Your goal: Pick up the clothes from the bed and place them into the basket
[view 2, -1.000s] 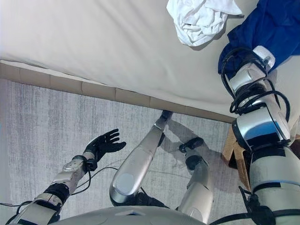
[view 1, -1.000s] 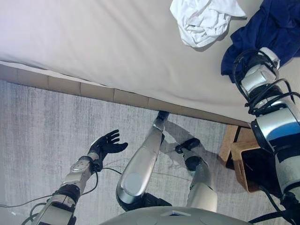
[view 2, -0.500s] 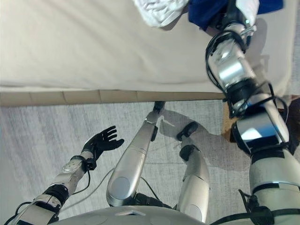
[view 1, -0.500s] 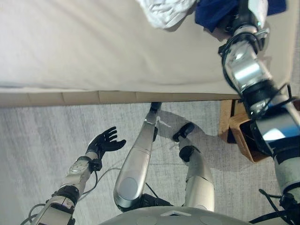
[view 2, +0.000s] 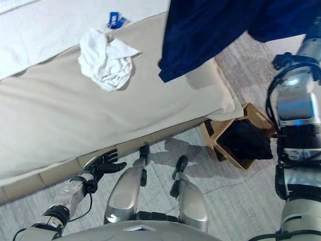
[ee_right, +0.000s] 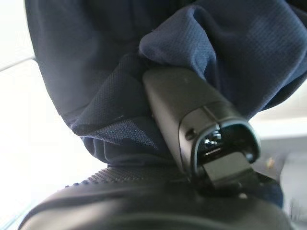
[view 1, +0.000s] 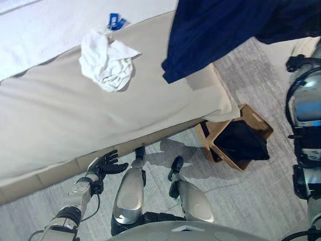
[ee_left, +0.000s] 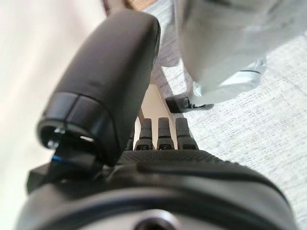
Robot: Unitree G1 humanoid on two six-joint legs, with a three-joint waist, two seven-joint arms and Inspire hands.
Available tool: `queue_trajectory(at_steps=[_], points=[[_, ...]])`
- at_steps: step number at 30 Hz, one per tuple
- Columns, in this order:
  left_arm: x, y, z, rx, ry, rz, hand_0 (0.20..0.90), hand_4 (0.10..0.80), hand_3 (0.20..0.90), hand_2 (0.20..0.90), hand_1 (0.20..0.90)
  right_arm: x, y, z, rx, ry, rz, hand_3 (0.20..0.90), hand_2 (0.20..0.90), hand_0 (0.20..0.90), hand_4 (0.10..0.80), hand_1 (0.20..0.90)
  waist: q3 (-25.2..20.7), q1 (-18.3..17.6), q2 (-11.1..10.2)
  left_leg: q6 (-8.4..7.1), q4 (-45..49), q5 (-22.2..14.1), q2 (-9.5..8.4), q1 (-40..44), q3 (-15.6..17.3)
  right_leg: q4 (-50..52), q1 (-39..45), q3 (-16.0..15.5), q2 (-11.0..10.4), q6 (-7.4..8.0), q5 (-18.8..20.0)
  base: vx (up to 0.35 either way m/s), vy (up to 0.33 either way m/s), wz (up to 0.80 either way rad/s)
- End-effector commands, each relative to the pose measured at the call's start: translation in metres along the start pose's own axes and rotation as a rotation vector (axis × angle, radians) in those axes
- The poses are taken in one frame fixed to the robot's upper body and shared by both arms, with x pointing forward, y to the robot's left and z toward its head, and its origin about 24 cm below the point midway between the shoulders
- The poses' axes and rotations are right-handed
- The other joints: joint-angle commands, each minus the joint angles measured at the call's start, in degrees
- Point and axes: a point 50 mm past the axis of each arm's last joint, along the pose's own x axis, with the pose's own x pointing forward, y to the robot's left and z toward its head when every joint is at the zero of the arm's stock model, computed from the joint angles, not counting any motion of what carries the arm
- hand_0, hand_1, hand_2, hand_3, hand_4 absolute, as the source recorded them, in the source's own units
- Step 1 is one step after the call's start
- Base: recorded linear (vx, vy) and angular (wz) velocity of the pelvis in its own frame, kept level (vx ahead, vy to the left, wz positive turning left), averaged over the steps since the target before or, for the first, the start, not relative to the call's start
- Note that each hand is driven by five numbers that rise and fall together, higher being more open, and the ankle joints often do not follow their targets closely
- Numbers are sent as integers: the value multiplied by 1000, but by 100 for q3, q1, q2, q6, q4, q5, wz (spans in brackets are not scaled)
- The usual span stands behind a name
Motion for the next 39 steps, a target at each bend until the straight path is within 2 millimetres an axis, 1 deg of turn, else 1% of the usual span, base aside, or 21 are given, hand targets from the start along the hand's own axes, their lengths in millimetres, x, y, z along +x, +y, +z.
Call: queue_trajectory(at_steps=[1, 4, 8, 12, 14, 16, 18, 20, 21, 23, 27, 29, 30, 31, 32, 33, 34, 36, 37, 38, 39], points=[[-15, -18, -64, 35, 231, -40, 900, 800, 900, 900, 900, 14, -43, 23, -58, -211, -174, 200, 300, 300, 100, 300, -1849, -133, 237, -90, -81, -649, -40, 26, -256, 282, 87, -259, 194, 9, -682, 95, -60, -30], [-16, -19, -71, 44, 282, -39, 900, 800, 900, 900, 900, 19, -49, 11, -114, -169, -138, 200, 300, 300, 100, 300, -2098, -230, 269, -110, -60, -710, -24, 206, -225, 311, 220, -219, 232, -32, -746, 123, -95, -12], [-19, -18, -78, 72, 330, -42, 900, 800, 900, 900, 900, 22, -47, -14, -232, -63, 4, 200, 300, 300, 100, 300, -2276, -324, 302, -172, -13, -759, 10, 415, -245, 377, 415, -217, 281, -107, -863, 101, -130, -5], [-22, -16, -83, 88, 359, -49, 900, 800, 900, 900, 900, 14, -40, -38, -328, 9, 119, 200, 300, 300, 100, 300, -2262, -370, 367, -213, 92, -785, 23, 494, -299, 427, 528, -228, 288, -181, -933, 57, -107, 0], [-23, -15, -85, 98, 371, -58, 900, 800, 900, 900, 900, 11, -36, -48, -378, 40, 171, 200, 300, 300, 100, 300, -2205, -386, 430, -235, 132, -752, 15, 470, -332, 464, 518, -250, 280, -205, -931, 16, -98, 5], [-21, -16, -81, 105, 362, -74, 900, 800, 900, 900, 900, 10, -29, -56, -438, 63, 216, 200, 300, 300, 100, 300, -2039, -394, 543, -279, 239, -741, 17, 377, -369, 590, 424, -258, 240, -251, -984, -55, -52, 10], [-16, -19, -73, 102, 335, -91, 900, 800, 900, 900, 900, 14, -24, -60, -490, 80, 245, 200, 300, 300, 100, 300, -1831, -426, 669, -329, 313, -681, 27, 229, -378, 689, 257, -259, 196, -282, -980, -150, -23, -1], [-11, -24, -63, 93, 294, -106, 900, 800, 900, 900, 900, 20, -21, -59, -525, 94, 244, 200, 300, 300, 100, 300, -1612, -468, 799, -356, 390, -637, 25, 55, -390, 786, 65, -244, 160, -307, -994, -233, -11, 0], [-5, -27, -50, 83, 248, -115, 900, 800, 900, 900, 900, 26, -19, -57, -553, 104, 225, 200, 300, 300, 100, 300, -1408, -501, 914, -367, 431, -595, 28, -118, -405, 915, -164, -214, 137, -331, -1032, -353, -4, 2], [5, -32, -26, 74, 164, -124, 900, 800, 900, 900, 900, 35, -17, -54, -564, 147, 176, 200, 300, 300, 100, 300, -1068, -527, 1068, -359, 465, -527, 59, -412, -417, 1151, -574, -161, 122, -370, -1110, -409, -15, -5], [13, -39, 7, 41, 32, -137, 900, 800, 900, 900, 900, 39, -13, -57, -572, 219, 134, 200, 300, 300, 100, 300, -616, -544, 1306, -324, 616, -439, 135, -955, -413, 1917, -1365, -90, 72, -461, -1347, -228, -45, -7], [14, -42, 15, 28, -9, -151, 900, 800, 900, 900, 900, 39, -14, -60, -594, 237, 131, 200, 300, 300, 100, 300, -488, -558, 1401, -319, 694, -415, 116, -1120, -422, 2209, -1616, -63, 37, -498, -1448, -37, -14, 0], [14, -45, 19, 21, -32, -164, 900, 800, 900, 900, 900, 39, -16, -64, -611, 253, 127, 200, 300, 300, 100, 300, -422, -572, 1439, -353, 731, -508, 68, -1144, -455, 2434, -1721, 23, 3, -484, -1659, 17, -1, 5], [14, -47, 23, 22, -47, -172, 900, 800, 900, 900, 900, 39, -19, -67, -629, 276, 123, 249, 342, 342, 149, 342, -373, -569, 1487, -347, 770, -493, 50, -1224, -453, 2576, -1841, 28, -18, -497, -1705, 0, 0, 0], [14, -48, 25, 21, -59, -177, 900, 800, 900, 900, 900, 39, -21, -71, -645, 296, 119, 565, 613, 613, 465, 613, -344, -566, 1524, -340, 805, -484, 34, -1304, -452, 2719, -1967, 39, -43, -504, -1751, -53, 10, -4], [14, -48, 27, 19, -73, -182, 900, 800, 900, 900, 900, 38, -23, -76, -673, 322, 117, 831, 841, 841, 731, 841, -300, -562, 1565, -331, 843, -466, 14, -1400, -455, 2873, -2111, 50, -63, -512, -1796, -56, 4, -3], [14, -48, 30, 20, -84, -184, 900, 800, 900, 900, 900, 37, -26, -81, -705, 354, 122, 900, 900, 900, 800, 900, -267, -554, 1590, -323, 879, -458, -6, -1474, -453, 2978, -2214, 55, -76, -522, -1827, -67, 2, 1], [14, -47, 35, 16, -102, -185, 900, 800, 900, 900, 900, 36, -31, -89, -743, 409, 108, 900, 900, 900, 800, 900, -203, -538, 1645, -302, 941, -439, -32, -1621, -447, 3168, -2410, 57, -113, -537, -1879, -67, 2, 3], [13, -45, 36, 14, -109, -186, 900, 800, 900, 900, 900, 34, -37, -98, -783, 460, 112, 900, 900, 900, 800, 900, -163, -533, 1685, -292, 975, -421, -54, -1714, -446, 3283, -2538, 65, -138, -546, -1904, -53, 6, 9], [13, -44, 36, 15, -109, -186, 900, 800, 900, 900, 900, 33, -38, -100, -786, 469, 111, 900, 900, 900, 800, 900, -161, -530, 1691, -290, 979, -416, -57, -1731, -445, 3298, -2557, 65, -142, -546, -1906, -67, 20, 11], [12, -42, 38, 15, -114, -184, 900, 800, 900, 900, 900, 33, -43, -104, -802, 501, 96, 900, 900, 900, 800, 900, -124, -528, 1719, -278, 982, -395, -74, -1789, -442, 3341, -2637, 79, -140, -553, -1906, -39, 17, 5]])
